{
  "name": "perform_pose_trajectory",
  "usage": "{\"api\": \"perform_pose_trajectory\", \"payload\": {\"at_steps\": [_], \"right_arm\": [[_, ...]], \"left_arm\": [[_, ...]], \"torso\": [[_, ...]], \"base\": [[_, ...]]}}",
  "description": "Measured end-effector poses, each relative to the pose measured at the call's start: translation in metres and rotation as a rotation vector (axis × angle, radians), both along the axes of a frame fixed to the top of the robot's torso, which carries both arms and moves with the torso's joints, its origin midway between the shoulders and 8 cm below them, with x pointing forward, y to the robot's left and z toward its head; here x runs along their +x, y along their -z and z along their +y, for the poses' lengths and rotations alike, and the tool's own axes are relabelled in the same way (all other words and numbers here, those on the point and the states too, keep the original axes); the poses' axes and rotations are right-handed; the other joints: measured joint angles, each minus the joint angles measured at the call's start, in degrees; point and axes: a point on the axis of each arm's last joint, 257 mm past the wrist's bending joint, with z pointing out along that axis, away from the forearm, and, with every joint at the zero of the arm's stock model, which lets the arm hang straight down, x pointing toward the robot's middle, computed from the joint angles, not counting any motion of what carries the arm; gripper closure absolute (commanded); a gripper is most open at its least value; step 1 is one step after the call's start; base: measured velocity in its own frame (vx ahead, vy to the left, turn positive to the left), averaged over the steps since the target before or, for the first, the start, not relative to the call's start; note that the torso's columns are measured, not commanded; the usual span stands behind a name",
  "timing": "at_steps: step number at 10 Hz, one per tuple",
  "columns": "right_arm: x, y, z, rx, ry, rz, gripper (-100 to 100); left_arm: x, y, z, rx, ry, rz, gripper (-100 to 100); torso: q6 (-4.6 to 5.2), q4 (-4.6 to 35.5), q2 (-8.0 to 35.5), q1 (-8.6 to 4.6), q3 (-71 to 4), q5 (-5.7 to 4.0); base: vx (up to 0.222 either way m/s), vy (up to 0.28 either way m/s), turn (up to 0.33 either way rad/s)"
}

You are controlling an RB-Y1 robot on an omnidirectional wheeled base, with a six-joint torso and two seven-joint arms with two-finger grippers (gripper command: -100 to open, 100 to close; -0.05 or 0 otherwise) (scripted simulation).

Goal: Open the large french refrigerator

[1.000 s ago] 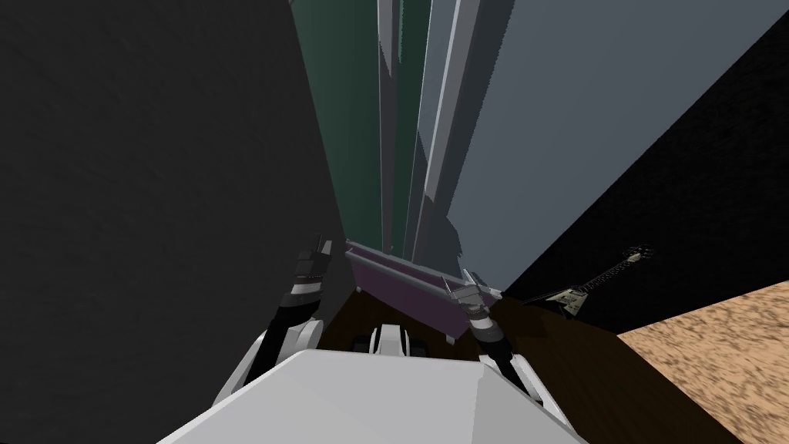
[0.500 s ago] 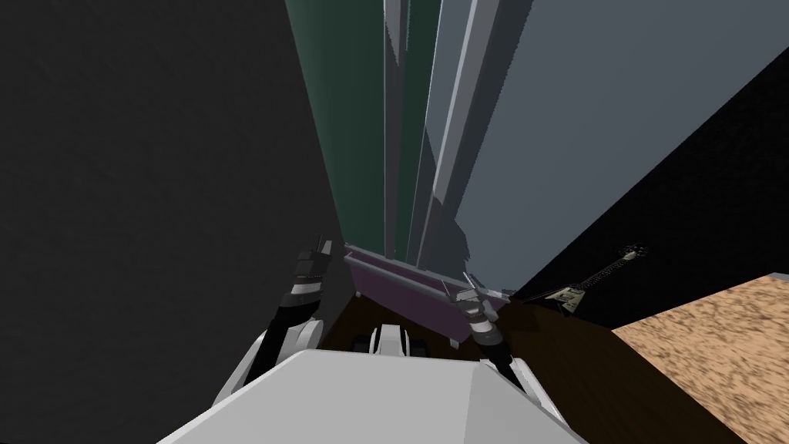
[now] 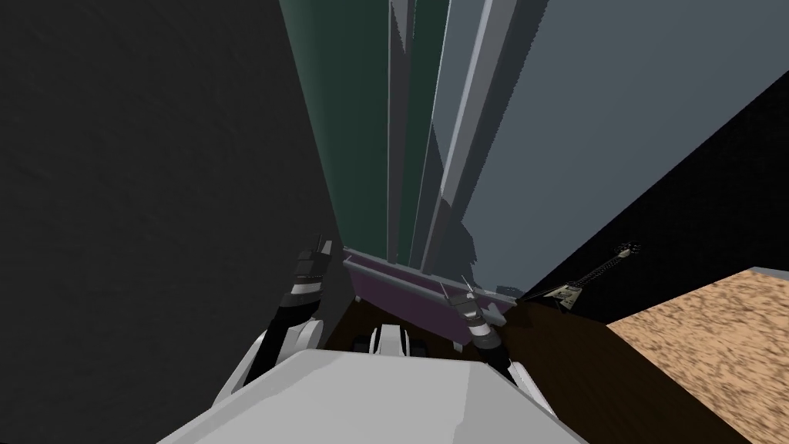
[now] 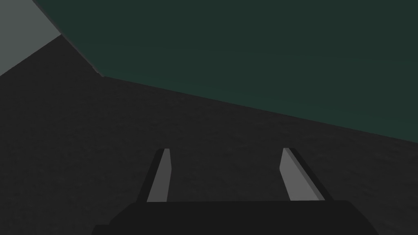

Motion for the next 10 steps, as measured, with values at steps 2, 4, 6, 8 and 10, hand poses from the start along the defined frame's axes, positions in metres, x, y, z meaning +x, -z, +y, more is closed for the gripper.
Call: {"api": "perform_pose_trajectory", "payload": {"at_steps": [2,4,6,8,10], "right_arm": [[0.0,0.007,0.001,-0.034,0.02,-0.004,-100],[-0.002,0.016,0.004,-0.066,0.042,-0.01,-100],[-0.003,0.023,0.01,-0.091,0.069,-0.017,-100],[-0.004,0.032,0.019,-0.094,0.102,-0.025,-100],[-0.004,0.034,0.032,-0.073,0.131,-0.033,-100]], "left_arm": [[0.0,0.0,0.0,0.0,0.0,0.0,0],[0.0,0.0,0.0,0.0,0.0,0.0,0],[0.0,0.0,0.0,0.0,0.0,0.0,0],[0.0,0.0,0.0,0.0,0.0,0.0,0],[0.0,0.0,0.0,0.0,0.0,0.0,0]], "torso": [[0.01,0.02,0.08,-0.06,0.04,-0.01],[-0.01,0.03,0.12,-0.08,0.06,-0.01],[0.01,0.03,0.13,-0.02,0.07,0.0],[-0.01,0.0,0.04,0.0,0.01,0.01],[0.0,0.04,0.18,-0.17,0.1,-0.04]], "base": [[0.072,0.078,-0.087],[0.057,0.06,-0.037],[0.066,0.086,-0.082],[0.069,0.083,-0.049],[0.03,0.037,-0.021]]}}
